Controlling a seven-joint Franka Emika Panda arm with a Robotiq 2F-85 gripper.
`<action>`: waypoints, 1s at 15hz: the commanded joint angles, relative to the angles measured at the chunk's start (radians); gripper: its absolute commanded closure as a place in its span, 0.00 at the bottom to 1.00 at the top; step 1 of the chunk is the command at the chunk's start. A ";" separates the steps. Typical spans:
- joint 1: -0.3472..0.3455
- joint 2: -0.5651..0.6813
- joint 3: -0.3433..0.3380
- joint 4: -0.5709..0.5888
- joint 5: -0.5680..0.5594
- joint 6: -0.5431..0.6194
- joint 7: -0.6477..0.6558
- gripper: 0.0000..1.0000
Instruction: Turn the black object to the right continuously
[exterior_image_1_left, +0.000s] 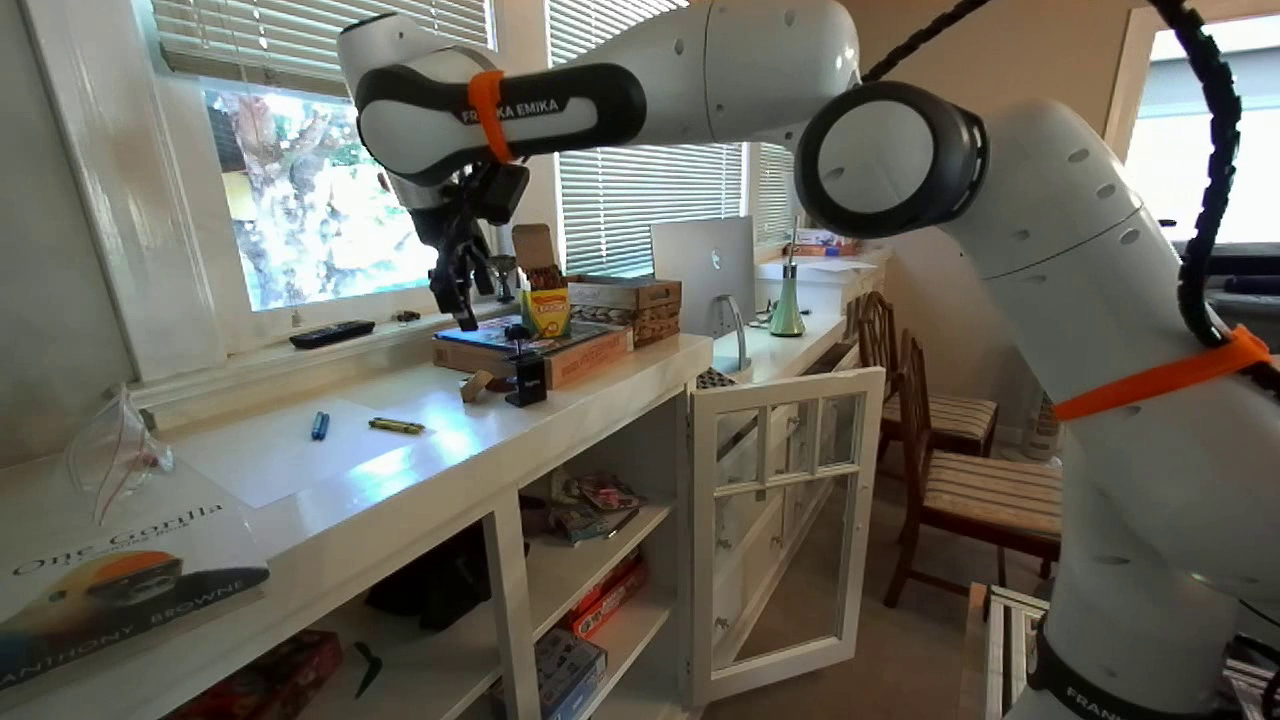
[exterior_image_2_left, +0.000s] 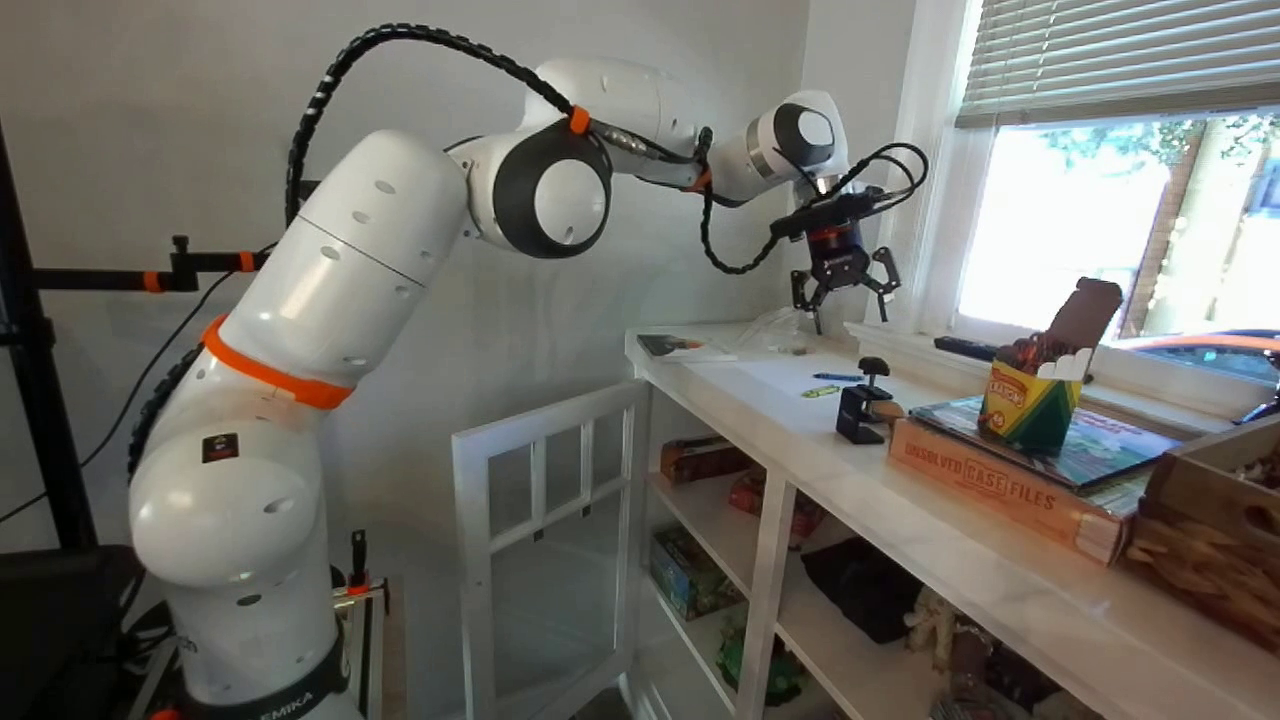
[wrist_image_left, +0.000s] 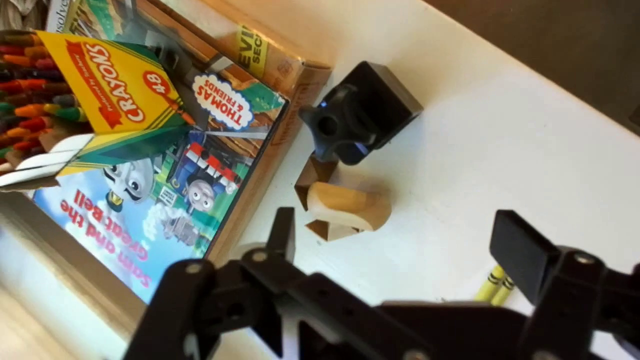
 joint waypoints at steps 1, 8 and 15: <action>-0.011 -0.118 0.019 -0.138 0.050 0.098 0.104 0.00; 0.001 -0.324 0.010 -0.444 0.041 0.277 0.445 0.00; -0.011 -0.513 0.008 -0.709 0.095 0.365 0.688 0.00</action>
